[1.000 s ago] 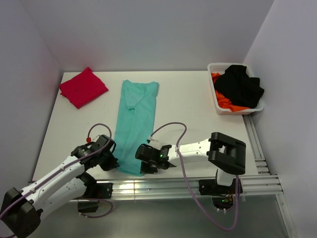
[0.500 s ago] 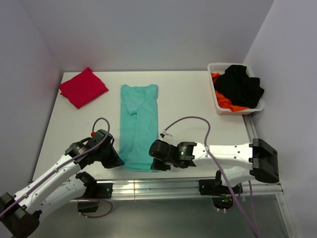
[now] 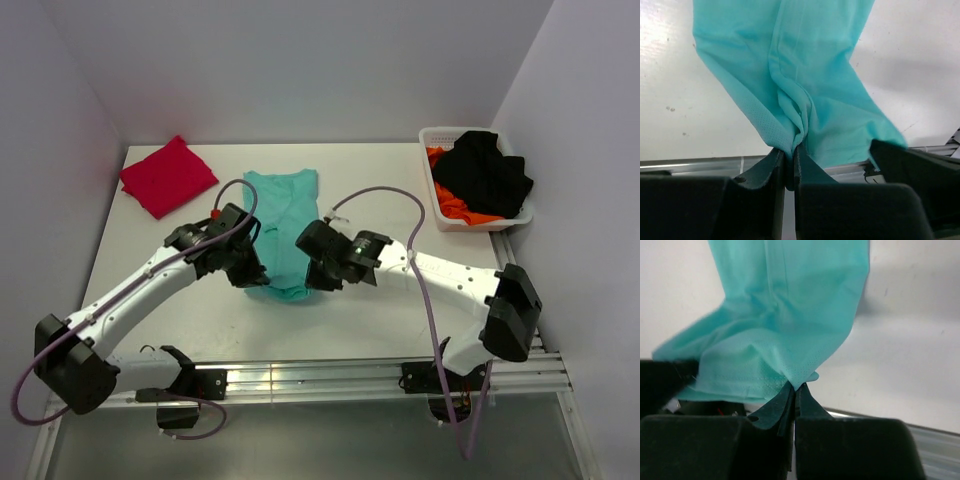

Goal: Fold and stack the t-shirts
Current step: Fold the tshirt

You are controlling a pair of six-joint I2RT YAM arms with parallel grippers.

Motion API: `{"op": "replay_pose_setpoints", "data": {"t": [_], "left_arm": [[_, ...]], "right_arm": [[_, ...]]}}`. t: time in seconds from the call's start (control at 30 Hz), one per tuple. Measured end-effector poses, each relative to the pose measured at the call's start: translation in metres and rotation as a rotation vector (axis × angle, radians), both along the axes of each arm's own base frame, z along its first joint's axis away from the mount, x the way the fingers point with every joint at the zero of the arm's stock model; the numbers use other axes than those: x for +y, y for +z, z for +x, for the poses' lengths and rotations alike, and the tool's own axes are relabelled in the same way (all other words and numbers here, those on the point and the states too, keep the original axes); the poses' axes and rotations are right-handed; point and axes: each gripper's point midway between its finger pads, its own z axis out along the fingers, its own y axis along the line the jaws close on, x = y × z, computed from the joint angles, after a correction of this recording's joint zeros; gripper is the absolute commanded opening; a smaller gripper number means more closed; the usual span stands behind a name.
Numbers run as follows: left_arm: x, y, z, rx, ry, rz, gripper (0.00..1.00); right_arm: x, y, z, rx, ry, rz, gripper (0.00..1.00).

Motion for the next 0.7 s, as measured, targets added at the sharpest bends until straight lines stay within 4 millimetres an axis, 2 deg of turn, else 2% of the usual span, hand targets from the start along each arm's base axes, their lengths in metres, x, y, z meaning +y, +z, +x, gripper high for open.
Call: {"op": "replay_pose_setpoints", "data": {"t": [0.17, 0.3, 0.63, 0.7], "left_arm": [[0.001, -0.002, 0.019, 0.003, 0.008, 0.024, 0.00], [0.013, -0.002, 0.038, -0.007, 0.042, 0.037, 0.00], [0.037, -0.009, 0.082, -0.013, 0.097, 0.082, 0.00], [0.041, -0.014, 0.090, -0.009, 0.105, 0.089, 0.06]], "right_arm": [[-0.004, 0.002, 0.037, -0.015, -0.010, -0.047, 0.00], [-0.006, 0.001, 0.051, -0.010, -0.006, -0.067, 0.00], [0.009, 0.003, 0.088, -0.011, 0.021, -0.070, 0.00], [0.011, 0.002, 0.097, -0.013, 0.021, -0.072, 0.00]]}}
